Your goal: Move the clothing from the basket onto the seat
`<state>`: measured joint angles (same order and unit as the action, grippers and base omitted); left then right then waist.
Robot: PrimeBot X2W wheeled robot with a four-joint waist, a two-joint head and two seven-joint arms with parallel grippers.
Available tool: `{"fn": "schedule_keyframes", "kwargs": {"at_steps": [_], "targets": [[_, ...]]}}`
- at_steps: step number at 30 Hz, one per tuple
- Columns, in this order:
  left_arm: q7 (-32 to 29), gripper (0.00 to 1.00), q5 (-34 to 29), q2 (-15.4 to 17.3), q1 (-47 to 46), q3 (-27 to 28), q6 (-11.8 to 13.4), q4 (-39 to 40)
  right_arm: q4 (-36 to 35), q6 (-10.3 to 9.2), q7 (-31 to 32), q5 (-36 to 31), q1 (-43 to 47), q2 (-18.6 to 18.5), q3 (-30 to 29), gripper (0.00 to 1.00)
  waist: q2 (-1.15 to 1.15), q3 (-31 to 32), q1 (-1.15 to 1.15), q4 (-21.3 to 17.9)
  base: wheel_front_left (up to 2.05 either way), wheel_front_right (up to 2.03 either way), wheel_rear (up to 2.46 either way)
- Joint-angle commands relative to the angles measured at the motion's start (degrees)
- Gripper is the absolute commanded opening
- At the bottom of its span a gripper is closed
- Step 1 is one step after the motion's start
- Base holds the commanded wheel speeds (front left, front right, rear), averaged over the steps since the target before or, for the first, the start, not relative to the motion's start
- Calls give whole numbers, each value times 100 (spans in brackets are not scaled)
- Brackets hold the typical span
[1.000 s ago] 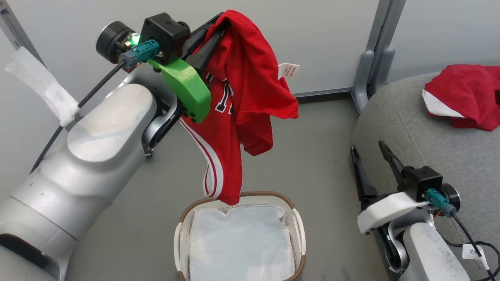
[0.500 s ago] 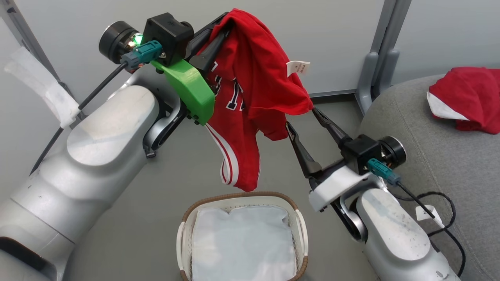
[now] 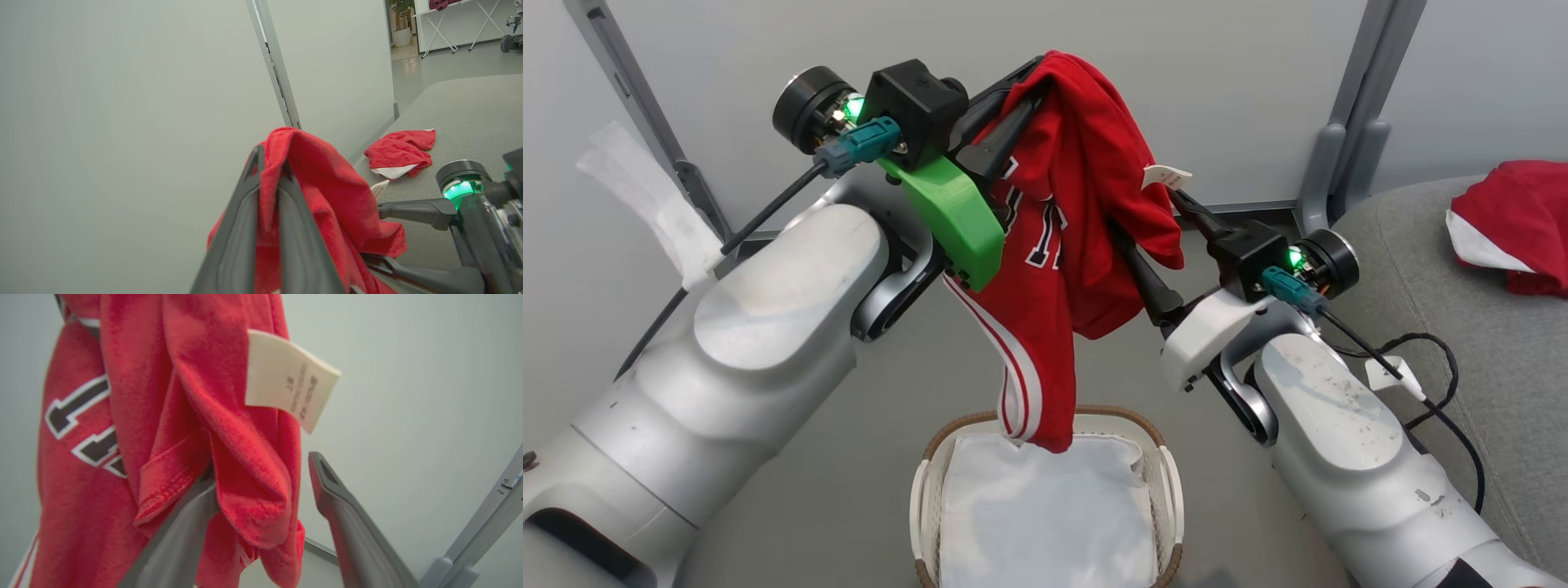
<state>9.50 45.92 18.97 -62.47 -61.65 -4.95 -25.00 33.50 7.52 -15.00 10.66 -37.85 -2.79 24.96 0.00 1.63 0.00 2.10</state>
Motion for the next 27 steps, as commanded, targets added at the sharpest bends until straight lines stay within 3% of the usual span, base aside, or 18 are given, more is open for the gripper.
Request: {"fn": "schedule_keyframes", "kwargs": {"at_steps": [1, 7, 8, 11, 24, 25, 26, 27], "targets": [[39, 0, 24, -31, 102, -18, 5, 42, 176, -6, -27, 110, -157, -20, 150, 100, 0, 8, 0, 51, 0, 0, 0], [29, 0, 45, -72, 150, -72, -2, 175, 830, -7, -27, 710, -672, -25, 1082, 100, 0, 14, 0, 122, 0, 0, 0], [27, 0, 54, -73, 168, -76, 2, 187, 907, -6, -28, 804, -758, -24, 1215, 49, 0, 14, 0, 128, 0, 0, 0], [5, 0, 97, -37, 234, -90, 20, 187, 1008, -6, -27, 1043, -926, -36, 1421, 0, 0, 5, 0, 131, 0, 0, 0], [150, 0, 310, 241, 770, -53, 167, -78, 761, -6, -28, 1374, -1119, -538, 1585, 0, 0, -65, 0, -28, 0, 0, 0], [190, 26, 304, 257, 839, -53, 193, -100, 754, -6, -27, 1362, -1137, -586, 1559, 0, 0, -68, 0, -53, 0, 0, 0], [209, 42, 326, 256, 900, -61, 196, -119, 740, -6, -28, 1353, -1153, -619, 1534, 0, 0, -71, 0, -75, 0, 0, 0], [241, 76, 341, 260, 984, -71, 200, -138, 723, -6, -28, 1346, -1170, -663, 1497, 0, 0, -76, 0, -104, 0, 0, 0]]}}
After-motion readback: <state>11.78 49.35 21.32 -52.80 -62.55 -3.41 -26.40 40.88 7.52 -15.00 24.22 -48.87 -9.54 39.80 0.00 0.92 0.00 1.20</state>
